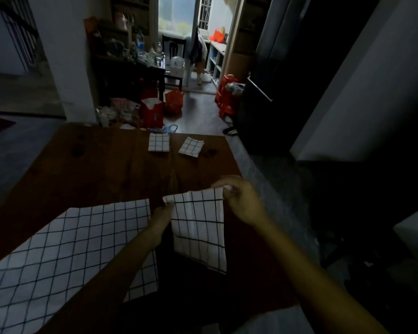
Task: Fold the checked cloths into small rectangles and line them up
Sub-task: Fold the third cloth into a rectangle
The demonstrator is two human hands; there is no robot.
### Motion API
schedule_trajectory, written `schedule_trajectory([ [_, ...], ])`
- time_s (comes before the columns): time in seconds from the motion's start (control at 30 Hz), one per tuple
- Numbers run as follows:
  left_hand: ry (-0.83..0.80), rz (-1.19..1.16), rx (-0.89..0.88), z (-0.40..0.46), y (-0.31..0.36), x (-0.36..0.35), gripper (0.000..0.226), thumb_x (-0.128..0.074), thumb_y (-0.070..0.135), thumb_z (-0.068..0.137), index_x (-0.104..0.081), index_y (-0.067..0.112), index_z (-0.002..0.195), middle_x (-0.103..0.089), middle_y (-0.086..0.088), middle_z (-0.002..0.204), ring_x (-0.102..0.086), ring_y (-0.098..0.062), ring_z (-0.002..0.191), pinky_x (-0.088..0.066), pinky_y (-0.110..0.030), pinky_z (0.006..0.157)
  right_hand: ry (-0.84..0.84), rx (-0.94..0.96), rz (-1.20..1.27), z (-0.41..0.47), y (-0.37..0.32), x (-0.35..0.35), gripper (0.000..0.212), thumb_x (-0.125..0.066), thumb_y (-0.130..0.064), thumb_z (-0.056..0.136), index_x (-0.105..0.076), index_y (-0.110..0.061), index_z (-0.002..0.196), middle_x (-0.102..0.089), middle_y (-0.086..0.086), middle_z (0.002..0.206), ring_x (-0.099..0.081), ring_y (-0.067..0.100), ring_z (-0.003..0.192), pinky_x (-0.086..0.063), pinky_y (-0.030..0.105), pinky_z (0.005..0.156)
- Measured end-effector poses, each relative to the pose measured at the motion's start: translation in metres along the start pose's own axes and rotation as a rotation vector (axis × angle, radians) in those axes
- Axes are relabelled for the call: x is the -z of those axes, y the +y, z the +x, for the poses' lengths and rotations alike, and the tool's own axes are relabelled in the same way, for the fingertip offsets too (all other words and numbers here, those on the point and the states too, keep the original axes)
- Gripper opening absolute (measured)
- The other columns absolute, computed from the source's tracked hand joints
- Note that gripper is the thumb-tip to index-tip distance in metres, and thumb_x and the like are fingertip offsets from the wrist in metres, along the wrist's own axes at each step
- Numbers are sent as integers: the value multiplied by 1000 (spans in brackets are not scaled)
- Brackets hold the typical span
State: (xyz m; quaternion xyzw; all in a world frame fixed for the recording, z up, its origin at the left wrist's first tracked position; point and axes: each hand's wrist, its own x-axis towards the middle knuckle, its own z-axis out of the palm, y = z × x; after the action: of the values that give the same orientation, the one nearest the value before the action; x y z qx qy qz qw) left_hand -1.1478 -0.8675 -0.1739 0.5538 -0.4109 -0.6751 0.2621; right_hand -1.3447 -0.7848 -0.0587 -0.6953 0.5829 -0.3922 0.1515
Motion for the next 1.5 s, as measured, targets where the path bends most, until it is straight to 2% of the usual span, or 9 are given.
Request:
schedule_trajectory([
  [0.17, 226, -1, -422, -13, 7, 0, 52, -54, 17, 92, -34, 22, 140, -43, -3, 138, -42, -23, 125, -40, -42, 102, 22, -97, 249, -8, -1, 10, 15, -58, -5, 90, -70, -13, 96, -70, 10, 98, -67, 23, 94, -55, 37, 84],
  [0.3, 108, 362, -844, -40, 21, -22, 46, -62, 12, 88, -48, 15, 132, -45, 5, 129, -42, -4, 115, -38, -1, 82, -11, -171, 278, -6, 2, 12, 18, -57, 2, 90, -70, -9, 96, -69, 15, 99, -67, 28, 94, -55, 38, 85],
  [0.43, -62, 531, -1068, -45, 34, -43, 27, -59, 35, 88, -66, 14, 104, -68, 5, 96, -61, -5, 85, -51, -29, 76, -92, -164, 171, -4, -3, 13, 20, -50, -3, 95, -66, -3, 107, -69, 6, 101, -66, 10, 93, -54, 22, 80],
  [0.6, 28, 474, -1059, -44, 34, -41, 21, -57, 25, 89, -69, 9, 84, -67, 1, 73, -60, -8, 70, -47, -28, 63, -26, -279, 194, -3, -9, 12, 28, -41, -18, 101, -60, -14, 122, -58, -13, 106, -53, -20, 82, -46, 5, 71],
  [0.8, 22, 471, -1015, -46, 36, -31, 27, -57, 27, 91, -69, 3, 86, -67, -16, 76, -62, -28, 75, -49, -40, 67, 20, -275, 117, 0, -9, 2, 19, -64, -26, 89, -66, -19, 106, -60, -16, 84, -56, -9, 80, -44, 7, 70],
  [0.93, 44, 469, -998, -50, 37, -23, 15, -63, 17, 88, -72, 9, 98, -71, 2, 89, -64, -12, 83, -52, -30, 74, 111, -285, 318, 9, -17, 1, 17, -66, -5, 85, -64, -6, 103, -60, 3, 72, -58, 0, 69, -46, 8, 72],
  [1.17, 48, 486, -993, -58, 40, -8, 16, -60, 20, 91, -73, 13, 98, -70, 9, 94, -62, -3, 88, -47, -13, 76, 96, -313, 378, 18, -25, -2, 11, -69, -10, 84, -72, -5, 93, -71, 5, 87, -65, 6, 80, -52, 17, 75],
  [1.33, 95, 524, -930, -54, 27, 17, 22, -57, 26, 92, -72, 12, 83, -71, -1, 76, -65, -18, 72, -48, -27, 66, 251, -292, 457, 19, -28, 7, 15, -67, -4, 84, -70, -2, 99, -70, 8, 92, -65, -4, 73, -50, 10, 71],
  [1.5, 142, 608, -891, -56, 18, 20, 17, -57, 20, 92, -72, 14, 96, -72, 2, 92, -64, -11, 84, -47, -22, 73, 305, -238, 393, 20, -28, 1, 16, -69, -6, 83, -71, -8, 98, -71, 3, 91, -66, 0, 81, -51, 14, 78],
])
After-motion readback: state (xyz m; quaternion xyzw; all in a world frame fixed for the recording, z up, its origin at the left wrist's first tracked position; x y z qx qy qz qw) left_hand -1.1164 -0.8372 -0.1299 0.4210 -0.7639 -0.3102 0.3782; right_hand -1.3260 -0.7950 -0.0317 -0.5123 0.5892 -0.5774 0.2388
